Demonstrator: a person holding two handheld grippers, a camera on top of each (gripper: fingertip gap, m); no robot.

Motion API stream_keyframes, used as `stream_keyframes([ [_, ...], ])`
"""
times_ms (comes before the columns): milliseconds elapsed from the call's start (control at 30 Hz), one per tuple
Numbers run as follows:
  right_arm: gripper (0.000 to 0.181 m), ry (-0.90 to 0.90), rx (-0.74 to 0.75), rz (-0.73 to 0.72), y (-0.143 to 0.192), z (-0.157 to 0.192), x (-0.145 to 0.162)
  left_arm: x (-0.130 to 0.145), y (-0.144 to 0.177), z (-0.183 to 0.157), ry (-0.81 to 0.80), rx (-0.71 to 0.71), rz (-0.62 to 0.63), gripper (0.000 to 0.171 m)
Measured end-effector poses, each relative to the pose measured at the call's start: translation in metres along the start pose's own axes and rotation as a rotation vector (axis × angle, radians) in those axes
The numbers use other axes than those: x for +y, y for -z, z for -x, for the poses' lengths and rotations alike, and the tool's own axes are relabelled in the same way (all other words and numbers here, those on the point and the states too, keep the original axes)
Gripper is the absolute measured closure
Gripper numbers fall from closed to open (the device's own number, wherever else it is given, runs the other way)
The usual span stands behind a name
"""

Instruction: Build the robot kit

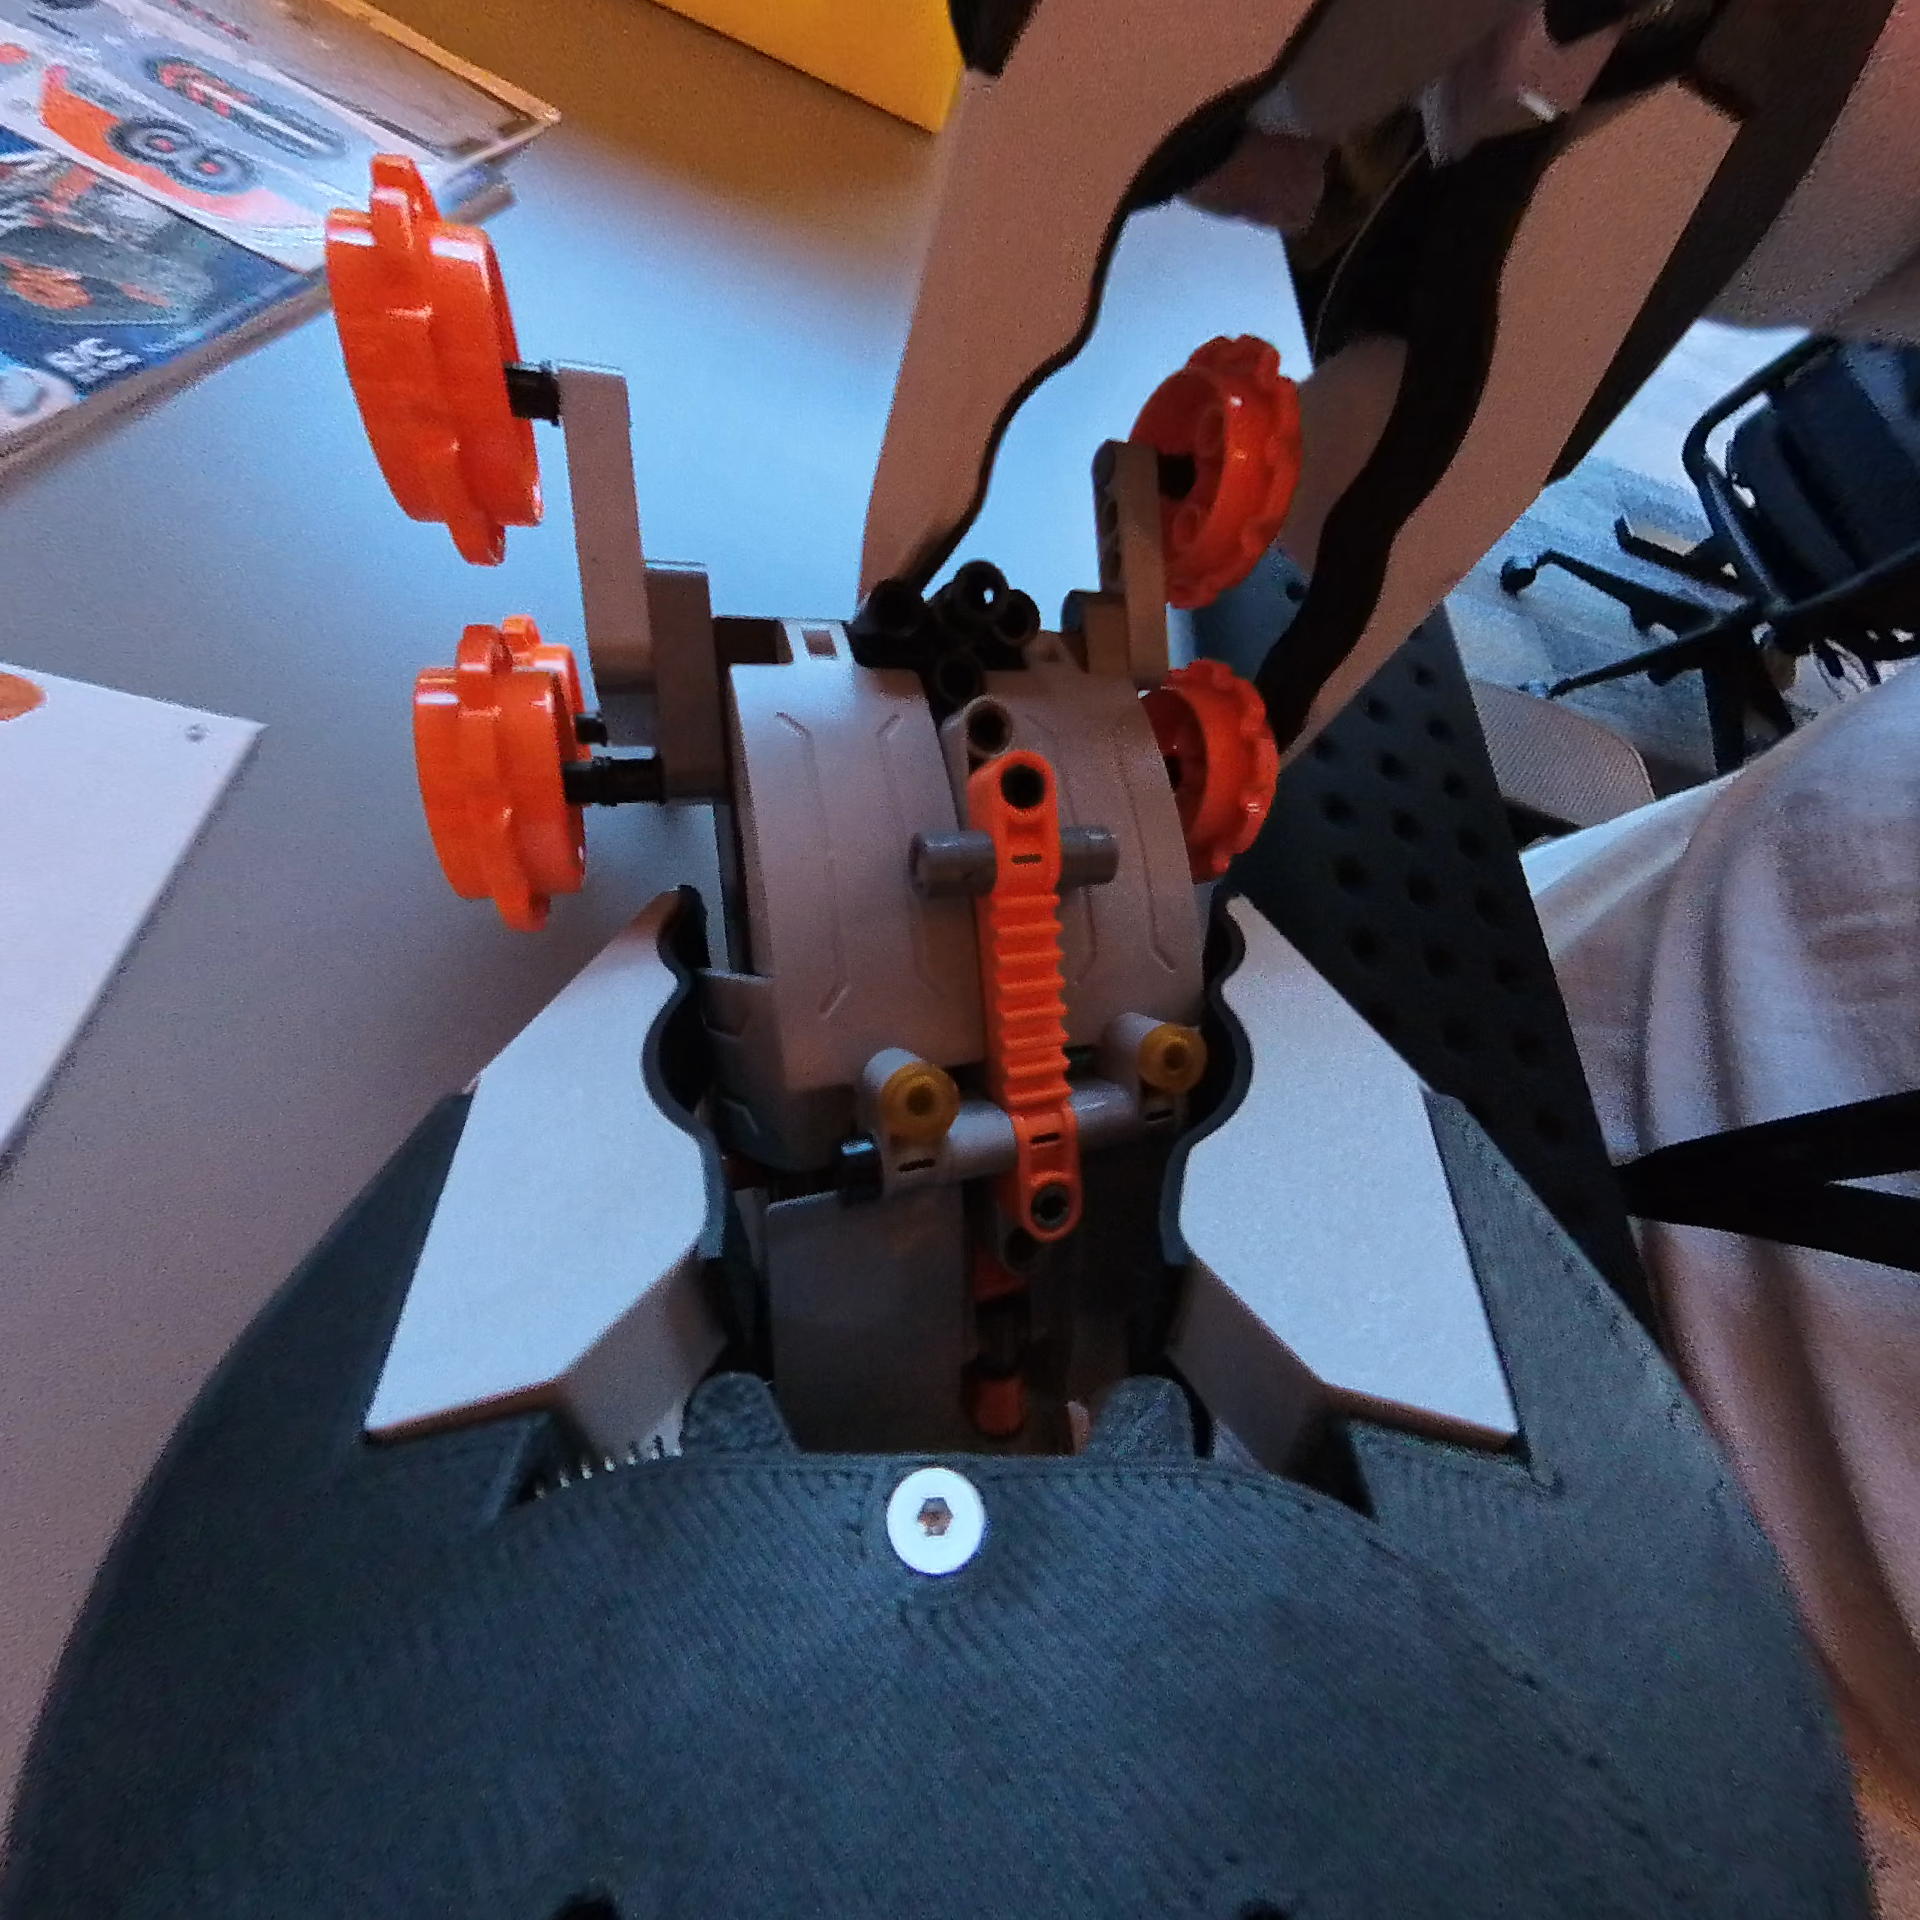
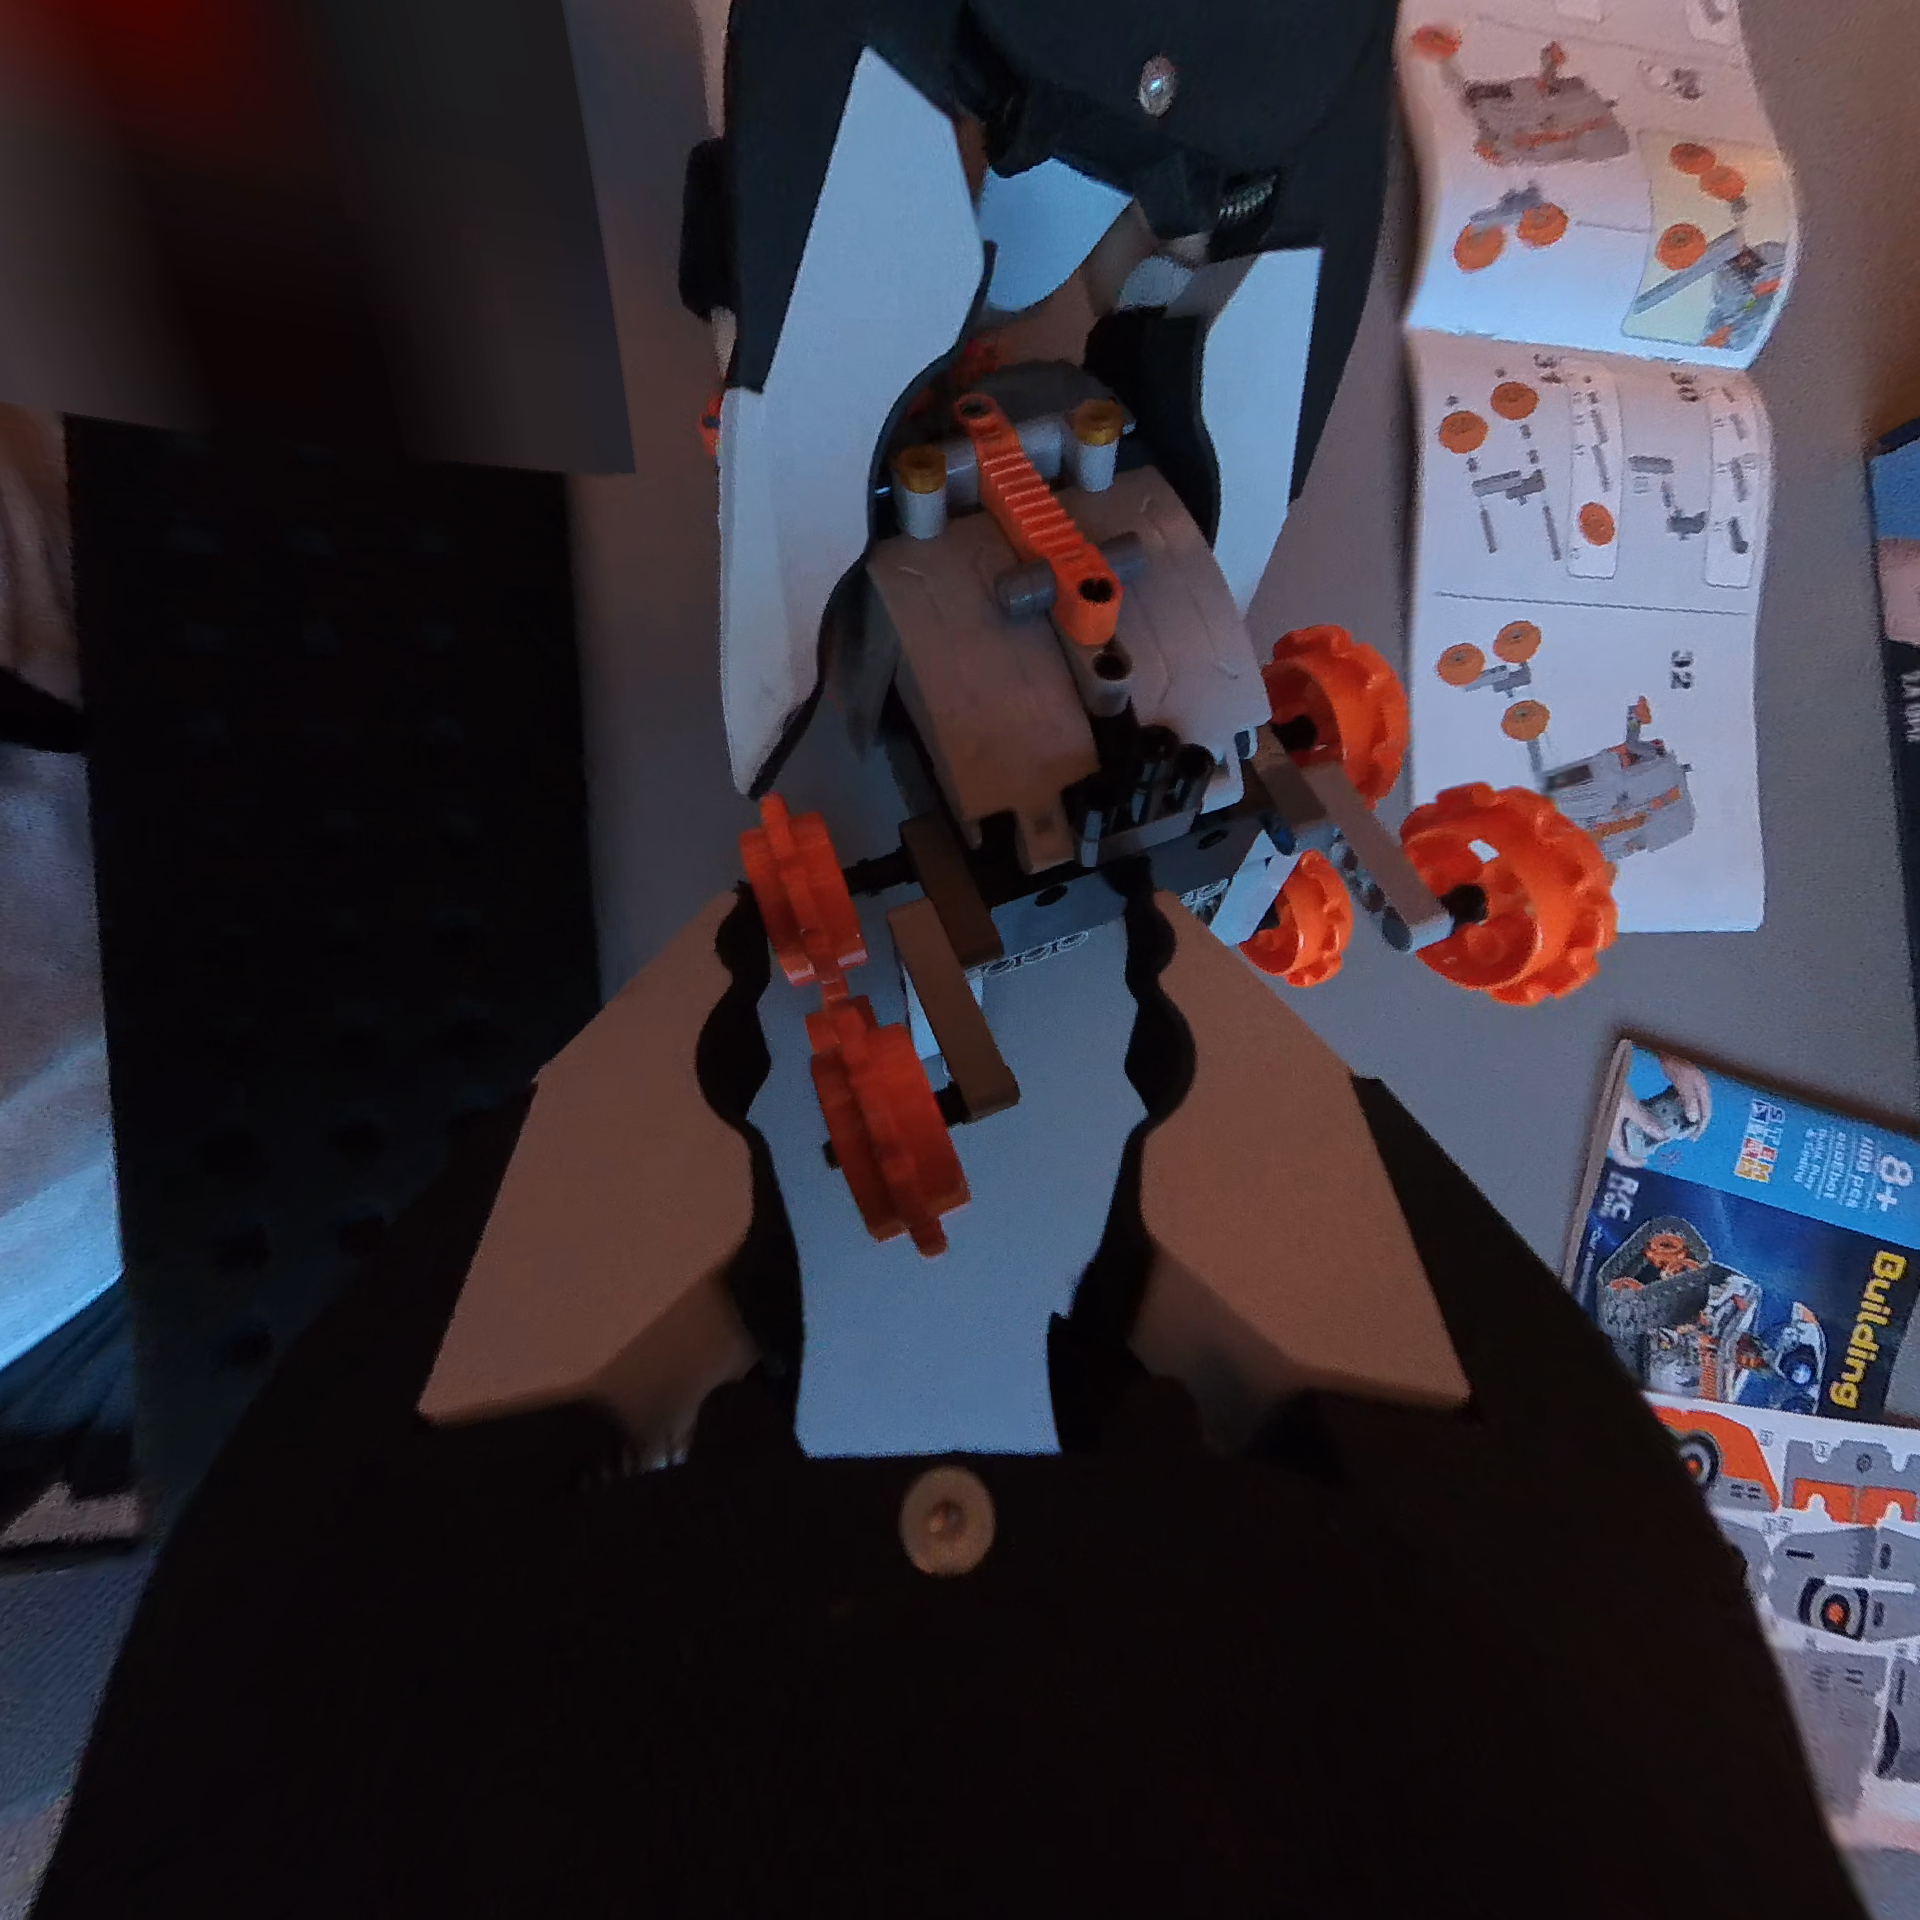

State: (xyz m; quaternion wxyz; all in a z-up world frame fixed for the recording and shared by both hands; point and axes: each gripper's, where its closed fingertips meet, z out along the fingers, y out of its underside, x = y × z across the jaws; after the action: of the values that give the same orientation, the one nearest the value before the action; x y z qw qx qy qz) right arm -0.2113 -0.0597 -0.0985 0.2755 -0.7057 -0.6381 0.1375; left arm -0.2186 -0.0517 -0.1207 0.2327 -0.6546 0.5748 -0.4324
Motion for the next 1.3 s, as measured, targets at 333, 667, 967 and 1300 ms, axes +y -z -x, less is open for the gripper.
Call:
stream_keyframes([
  [333,0.094,0.083,0.368,-0.211,0.018,-0.021,-0.014,-0.009,0.024,0.001,0.347,0.108,-0.031,0.078],
  [667,0.126,0.161,0.52,-0.376,0.057,0.004,-0.032,-0.026,0.031,-0.006,0.833,0.23,-0.205,0.078],
  [967,0.127,-0.186,0.399,-0.63,0.047,-0.009,-0.041,-0.031,0.029,-0.022,1.006,0.331,-0.278,0.077],
  [1300,0.157,-0.281,0.365,-0.698,0.056,-0.046,-0.038,-0.047,0.023,-0.027,1.451,0.657,-0.551,0.078],
])
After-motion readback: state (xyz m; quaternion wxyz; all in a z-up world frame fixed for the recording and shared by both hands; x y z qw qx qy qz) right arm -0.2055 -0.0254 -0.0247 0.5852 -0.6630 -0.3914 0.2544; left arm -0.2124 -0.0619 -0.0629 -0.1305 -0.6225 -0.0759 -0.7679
